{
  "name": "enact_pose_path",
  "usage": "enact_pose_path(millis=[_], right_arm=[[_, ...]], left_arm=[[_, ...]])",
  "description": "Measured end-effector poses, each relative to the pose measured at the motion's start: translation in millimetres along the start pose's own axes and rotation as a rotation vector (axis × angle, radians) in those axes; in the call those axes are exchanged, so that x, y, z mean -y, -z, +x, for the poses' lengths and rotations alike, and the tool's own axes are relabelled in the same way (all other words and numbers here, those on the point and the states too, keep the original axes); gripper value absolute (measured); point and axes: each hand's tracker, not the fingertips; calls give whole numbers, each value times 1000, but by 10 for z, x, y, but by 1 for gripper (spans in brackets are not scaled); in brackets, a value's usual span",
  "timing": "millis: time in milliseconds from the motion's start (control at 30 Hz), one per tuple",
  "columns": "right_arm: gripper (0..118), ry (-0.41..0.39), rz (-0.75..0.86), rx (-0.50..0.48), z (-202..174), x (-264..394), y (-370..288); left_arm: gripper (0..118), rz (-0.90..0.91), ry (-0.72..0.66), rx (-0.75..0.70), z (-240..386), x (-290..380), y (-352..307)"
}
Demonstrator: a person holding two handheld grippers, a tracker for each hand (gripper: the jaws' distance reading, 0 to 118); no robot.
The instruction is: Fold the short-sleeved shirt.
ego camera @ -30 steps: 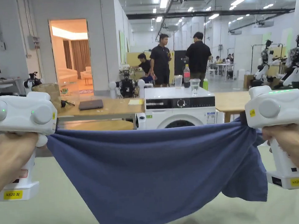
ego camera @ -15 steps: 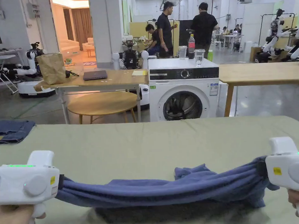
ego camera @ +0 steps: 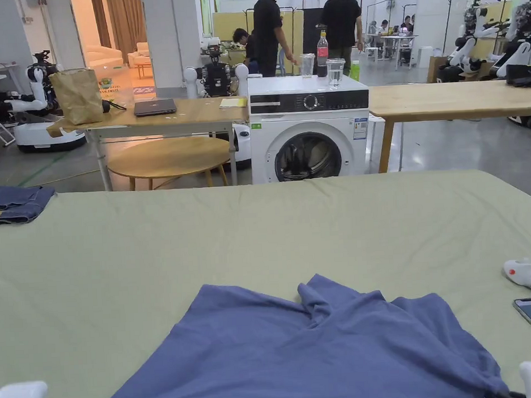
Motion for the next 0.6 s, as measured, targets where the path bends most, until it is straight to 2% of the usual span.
enact_pose_path(millis=[267, 400, 433, 467, 500, 533, 567, 600], right_arm=[[4, -34, -21, 27, -17, 135, 76], [4, -5, -38, 27, 3, 121, 77], [8, 4, -36, 26, 3, 124, 71], [18, 7, -40, 26, 8, 116, 71], [41, 11, -42, 26, -16, 121, 63], [89, 17, -48, 27, -7, 117, 62], [114, 28, -55, 33, 5, 121, 62], [118, 36, -62, 39, 1, 132, 62]], left_arm=[[0, -55, -10, -7, -2, 207, 133], [0, -54, -12, -3, 11, 215, 124], [0, -53, -15, -1, 7, 210, 117], [0, -50, -20, 4, -1, 200, 104], [14, -39, -25, 21, -14, 191, 93], [44, -33, -23, 34, -23, 187, 79], [86, -28, -27, 49, -44, 177, 65], [115, -25, -39, 57, -58, 172, 51]])
